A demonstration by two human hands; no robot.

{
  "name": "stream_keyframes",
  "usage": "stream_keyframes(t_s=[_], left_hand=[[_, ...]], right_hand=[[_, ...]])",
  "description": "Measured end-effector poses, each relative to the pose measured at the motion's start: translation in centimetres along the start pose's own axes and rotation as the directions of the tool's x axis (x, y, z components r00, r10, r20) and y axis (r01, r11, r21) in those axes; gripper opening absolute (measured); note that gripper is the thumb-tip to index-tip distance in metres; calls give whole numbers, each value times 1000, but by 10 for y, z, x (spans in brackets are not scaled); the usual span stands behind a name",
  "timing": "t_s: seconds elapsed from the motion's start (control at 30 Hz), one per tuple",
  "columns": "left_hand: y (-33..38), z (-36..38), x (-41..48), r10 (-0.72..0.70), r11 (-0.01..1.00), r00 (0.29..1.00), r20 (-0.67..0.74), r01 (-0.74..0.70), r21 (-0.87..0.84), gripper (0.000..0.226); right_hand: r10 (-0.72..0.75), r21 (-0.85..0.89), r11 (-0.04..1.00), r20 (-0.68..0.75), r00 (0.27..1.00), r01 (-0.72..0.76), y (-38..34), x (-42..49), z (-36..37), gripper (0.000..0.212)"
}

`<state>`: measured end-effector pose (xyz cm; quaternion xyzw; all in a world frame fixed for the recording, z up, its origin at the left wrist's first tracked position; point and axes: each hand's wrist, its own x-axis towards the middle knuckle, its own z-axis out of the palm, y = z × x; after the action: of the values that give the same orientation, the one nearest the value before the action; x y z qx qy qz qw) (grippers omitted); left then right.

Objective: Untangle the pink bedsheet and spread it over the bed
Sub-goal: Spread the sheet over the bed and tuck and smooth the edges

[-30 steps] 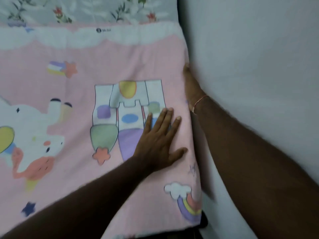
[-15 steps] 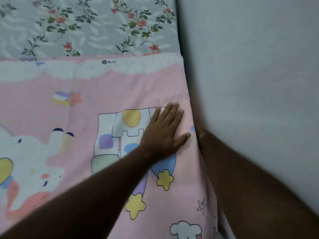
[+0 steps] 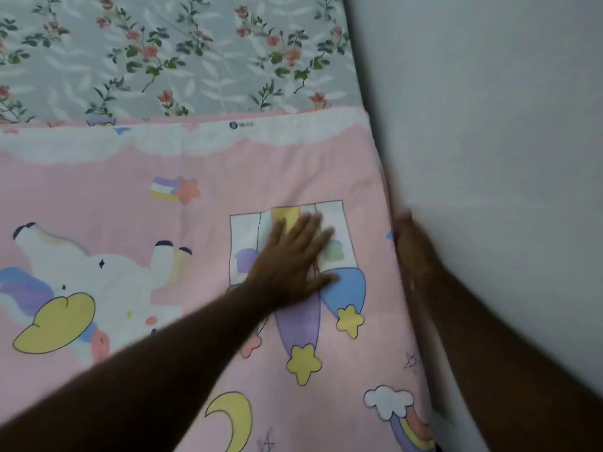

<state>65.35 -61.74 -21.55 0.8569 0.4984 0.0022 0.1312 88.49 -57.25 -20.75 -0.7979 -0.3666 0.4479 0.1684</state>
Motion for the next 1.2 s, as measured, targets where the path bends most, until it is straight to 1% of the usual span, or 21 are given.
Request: stream_keyframes(t_s=[0.03,0.07,0.1,0.13,0.17,0.2,0.23,0.27,0.33,0.37,0.43,0.5,0.57,0.67,0.73,0.77,0.8,0.87,0.97,1.1,1.2], left_hand=[[-14,-4,10,-15,1000,1000,0,15,25,79],[-28,-9,18,-27,998,999,18,26,50,81],[-41,-14,24,-45,996,998,37,42,74,82],[-52,-18,29,-56,995,998,38,52,89,84],[-63,-21,31,-60,995,998,33,57,87,84],[-75,-23,27,-54,996,998,28,52,74,84],[-88,-24,19,-37,997,999,28,35,67,82],[-103,-22,6,-13,997,1000,27,11,72,80],[-144,-21,-25,30,995,999,18,-31,94,76],[-162,-21,-37,49,992,999,13,-50,112,75],[-204,-27,-55,59,985,998,18,-61,163,74],[-243,-33,-61,31,983,999,36,-37,181,74],[-269,-41,-56,-50,987,999,-4,50,150,73],[-299,-48,-44,-220,968,970,-102,230,101,66],[-312,-56,-34,-267,956,953,-141,281,88,58],[-318,-62,-28,-271,954,949,-158,286,83,54],[-322,-69,-22,-268,954,948,-173,286,87,50],[-330,-81,-11,-268,951,946,-179,290,107,40],[-337,-93,3,-333,936,937,-102,341,83,35],[-339,-101,14,-400,914,916,-31,401,54,37],[-339,-105,17,-399,913,915,-55,402,63,30]], right_hand=[[-172,-134,979,-114,978,157,-19,10,8,60],[-370,-296,904,-186,910,307,-42,18,18,56],[-518,-421,806,-165,839,415,-68,21,34,58],[-622,-505,699,-80,779,506,-98,15,50,61],[-669,-586,600,4,743,544,-109,16,71,62],[-682,-672,500,82,726,546,-116,12,94,60],[-658,-714,447,145,738,539,-117,7,116,59],[-636,-742,430,156,756,514,-117,0,135,58],[-634,-746,454,114,765,487,-125,-13,171,62],[-657,-760,421,121,744,496,-125,-16,183,65],[-708,-786,303,193,680,538,-131,-19,206,72],[-708,-777,242,268,653,582,-144,-12,220,74],[-717,-769,248,264,645,590,-159,-1,220,68],[-777,-768,291,158,609,570,-184,14,223,53],[-802,-779,259,156,577,571,-201,20,224,45],[-803,-779,254,161,574,573,-209,22,223,42],[-795,-772,264,165,583,578,-216,24,222,40],[-758,-738,315,181,626,596,-227,26,218,38],[-707,-708,350,230,669,613,-238,29,214,35],[-681,-678,394,238,692,621,-251,31,211,26],[-682,-666,407,233,693,625,-255,29,209,25]])
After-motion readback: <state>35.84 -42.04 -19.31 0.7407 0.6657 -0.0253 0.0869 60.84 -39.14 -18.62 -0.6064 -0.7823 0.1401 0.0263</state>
